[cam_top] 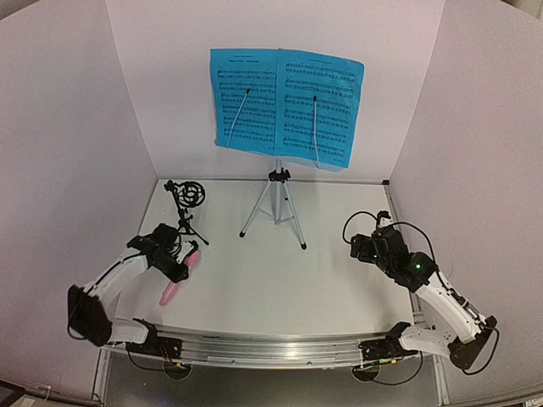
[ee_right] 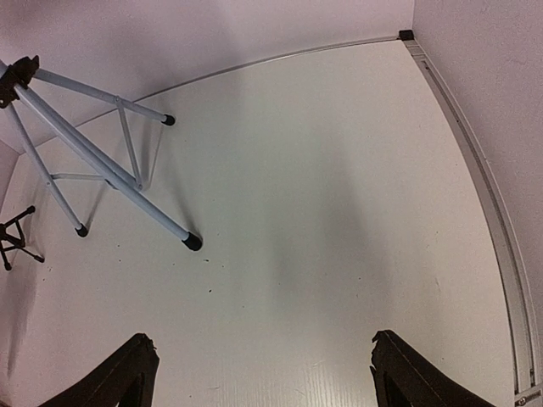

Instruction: Set up the instrument practice props

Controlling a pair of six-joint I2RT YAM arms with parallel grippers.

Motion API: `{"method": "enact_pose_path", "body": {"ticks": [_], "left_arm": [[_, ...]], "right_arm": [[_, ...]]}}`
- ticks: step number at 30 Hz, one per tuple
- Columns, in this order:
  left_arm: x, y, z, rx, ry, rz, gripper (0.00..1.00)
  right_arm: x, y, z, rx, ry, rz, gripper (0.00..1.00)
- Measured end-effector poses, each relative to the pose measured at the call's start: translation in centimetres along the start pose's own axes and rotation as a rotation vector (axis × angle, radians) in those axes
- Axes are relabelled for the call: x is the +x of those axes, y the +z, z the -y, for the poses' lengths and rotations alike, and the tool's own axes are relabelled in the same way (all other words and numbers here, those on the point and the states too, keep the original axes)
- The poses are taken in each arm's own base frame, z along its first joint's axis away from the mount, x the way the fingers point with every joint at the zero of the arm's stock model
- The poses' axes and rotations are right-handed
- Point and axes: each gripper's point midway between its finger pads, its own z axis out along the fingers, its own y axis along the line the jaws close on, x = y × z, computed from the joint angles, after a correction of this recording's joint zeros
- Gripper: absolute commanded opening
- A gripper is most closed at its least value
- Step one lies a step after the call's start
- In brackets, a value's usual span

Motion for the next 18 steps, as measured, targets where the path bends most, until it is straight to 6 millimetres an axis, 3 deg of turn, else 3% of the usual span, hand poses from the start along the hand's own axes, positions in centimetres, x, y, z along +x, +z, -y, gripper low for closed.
{"method": "enact_pose_path", "body": {"ticks": [6, 9, 13, 18], "left_arm": [[-3.1, -12.9, 2.9, -0.005, 0.092, 0.561, 0.00], [-4.8, -18.4, 3.1, -0.037, 0.073, 0.788, 0.00], [-8.4, -25.4, 1.3, -0.120, -0.022, 1.032, 0.00], [-14.9, -34.1, -2.0, -0.261, -0.103, 1.318, 0.00]], "right_arm": [[-0.3, -0.2, 0.2, 0.009, -0.002, 0.016, 0.86], [-0.3, -0.1, 0.3, 0.015, -0.004, 0.016, 0.85], [-0.2, 0.3, 0.1, 0.022, -0.010, 0.006, 0.86], [-0.3, 0.6, -0.1, 0.024, -0.012, 0.004, 0.85]]}}
